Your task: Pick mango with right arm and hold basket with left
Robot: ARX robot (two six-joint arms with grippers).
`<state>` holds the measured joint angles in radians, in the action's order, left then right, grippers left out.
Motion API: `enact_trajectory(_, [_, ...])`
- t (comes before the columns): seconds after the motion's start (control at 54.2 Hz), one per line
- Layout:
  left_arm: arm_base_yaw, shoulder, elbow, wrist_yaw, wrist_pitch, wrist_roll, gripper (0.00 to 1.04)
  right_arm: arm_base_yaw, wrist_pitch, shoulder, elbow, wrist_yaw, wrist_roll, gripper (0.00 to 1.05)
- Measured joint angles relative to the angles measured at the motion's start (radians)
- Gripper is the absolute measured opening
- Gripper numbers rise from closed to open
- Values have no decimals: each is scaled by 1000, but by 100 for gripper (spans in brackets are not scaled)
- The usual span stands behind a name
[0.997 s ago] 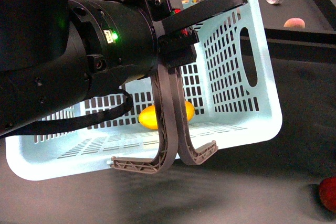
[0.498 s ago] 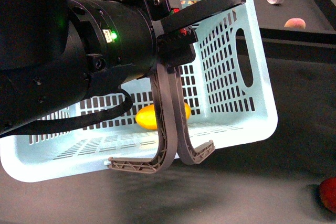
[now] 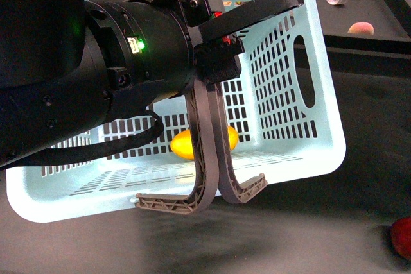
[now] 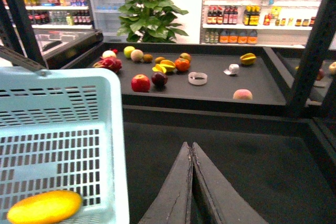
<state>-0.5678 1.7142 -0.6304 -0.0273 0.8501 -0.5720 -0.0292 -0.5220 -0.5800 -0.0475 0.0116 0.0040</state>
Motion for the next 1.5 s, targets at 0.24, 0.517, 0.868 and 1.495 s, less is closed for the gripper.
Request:
enact_trajectory(0.24, [0,0,0,-2,0,1,5,27,62,115,42,-10,0,2])
enact_trajectory(0.517, [0,0,0,0,0,-1,5,27,201,261,42,-10,0,2])
enact_trajectory(0.868, [0,0,0,0,0,0,5,27,323,385,42,-10,0,2])
enact_trajectory(1.495, [-1,0,0,0,0,-1,5,27,520,575,42,-13,-1,2])
